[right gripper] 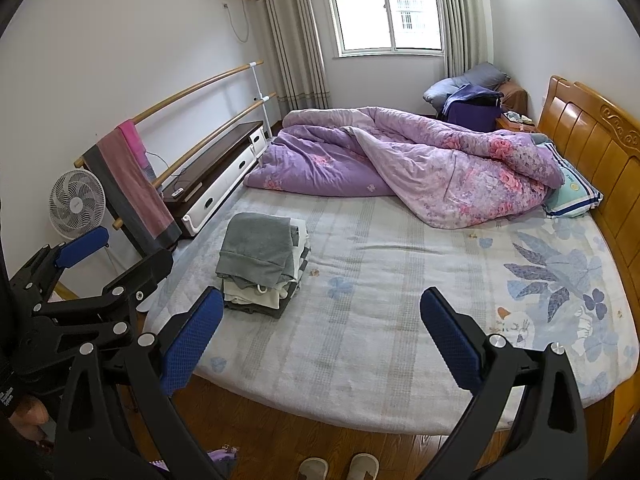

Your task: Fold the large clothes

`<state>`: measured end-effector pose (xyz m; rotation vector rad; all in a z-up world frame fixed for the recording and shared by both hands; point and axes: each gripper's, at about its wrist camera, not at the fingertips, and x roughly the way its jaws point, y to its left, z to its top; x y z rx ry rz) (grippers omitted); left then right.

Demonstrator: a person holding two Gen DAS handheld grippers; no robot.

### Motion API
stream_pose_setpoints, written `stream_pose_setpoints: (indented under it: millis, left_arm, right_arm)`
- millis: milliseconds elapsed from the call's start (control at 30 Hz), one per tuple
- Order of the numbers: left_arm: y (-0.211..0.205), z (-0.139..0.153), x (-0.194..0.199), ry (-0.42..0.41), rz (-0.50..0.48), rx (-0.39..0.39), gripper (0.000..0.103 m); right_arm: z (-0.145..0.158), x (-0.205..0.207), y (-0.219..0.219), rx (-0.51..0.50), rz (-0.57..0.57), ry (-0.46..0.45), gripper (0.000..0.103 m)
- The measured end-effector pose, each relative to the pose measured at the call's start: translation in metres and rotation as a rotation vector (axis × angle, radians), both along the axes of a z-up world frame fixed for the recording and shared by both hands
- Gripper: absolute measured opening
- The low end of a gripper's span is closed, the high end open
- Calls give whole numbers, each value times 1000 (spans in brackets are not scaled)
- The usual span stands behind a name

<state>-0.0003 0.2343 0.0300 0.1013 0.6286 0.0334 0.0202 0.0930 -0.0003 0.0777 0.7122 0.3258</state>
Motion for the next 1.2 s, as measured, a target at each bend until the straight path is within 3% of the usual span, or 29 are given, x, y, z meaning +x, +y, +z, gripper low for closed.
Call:
stream_pose_setpoints:
  millis: [1200]
  left_arm:
    - [2,1,6,3,2,-2,96]
  right_arm:
    - [2,8,-2,-1,6,-1,95]
